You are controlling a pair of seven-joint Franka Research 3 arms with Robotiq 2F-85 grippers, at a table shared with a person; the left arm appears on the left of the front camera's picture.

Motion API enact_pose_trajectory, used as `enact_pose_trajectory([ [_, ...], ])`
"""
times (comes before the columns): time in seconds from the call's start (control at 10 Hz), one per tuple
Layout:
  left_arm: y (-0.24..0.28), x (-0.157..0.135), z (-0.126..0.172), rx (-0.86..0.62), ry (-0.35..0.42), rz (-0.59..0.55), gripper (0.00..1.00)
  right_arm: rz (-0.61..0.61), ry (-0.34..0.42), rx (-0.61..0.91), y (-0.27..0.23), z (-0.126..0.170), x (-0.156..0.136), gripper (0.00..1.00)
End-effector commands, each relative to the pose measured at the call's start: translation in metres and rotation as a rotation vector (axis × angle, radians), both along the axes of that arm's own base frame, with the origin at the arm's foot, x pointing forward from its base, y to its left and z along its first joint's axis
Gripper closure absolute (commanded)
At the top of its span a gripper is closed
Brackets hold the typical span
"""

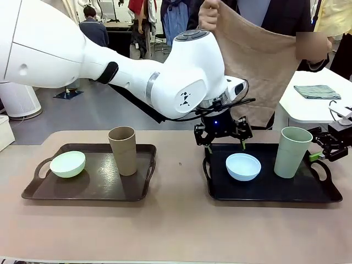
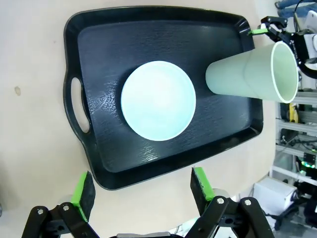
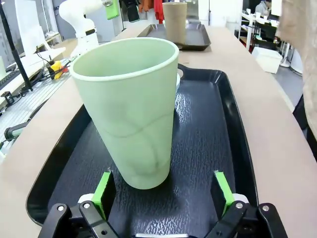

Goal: Set up a tray with a mat and arrange the tableware.
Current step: Pick up the Picnic Bowl and Reusable plastic cup from the Handle tray in front of the human's position and hold them in the air.

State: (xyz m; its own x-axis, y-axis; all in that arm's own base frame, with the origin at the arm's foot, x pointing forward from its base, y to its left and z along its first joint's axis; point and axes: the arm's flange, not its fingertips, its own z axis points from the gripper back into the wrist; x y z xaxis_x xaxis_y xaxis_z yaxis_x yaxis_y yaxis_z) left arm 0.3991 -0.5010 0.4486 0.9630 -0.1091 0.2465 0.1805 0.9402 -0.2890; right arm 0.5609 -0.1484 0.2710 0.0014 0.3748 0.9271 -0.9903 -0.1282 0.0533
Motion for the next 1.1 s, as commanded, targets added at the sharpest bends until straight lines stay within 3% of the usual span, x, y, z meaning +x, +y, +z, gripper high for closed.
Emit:
enact_pose_trajectory([
  [0.0,-0.004,0.001,-0.008,0.022,0.021,-0.032,0.00,0.011,0.003,-0.015,0.009,0.002,0.001,0.00],
  [0.2,-0.017,0.009,-0.014,0.059,0.048,-0.041,0.00,0.014,-0.005,-0.022,0.018,0.002,0.001,0.00],
  [1.0,-0.023,0.053,-0.029,0.083,0.033,0.025,0.00,0.058,0.056,-0.031,0.032,-0.005,-0.030,0.00],
])
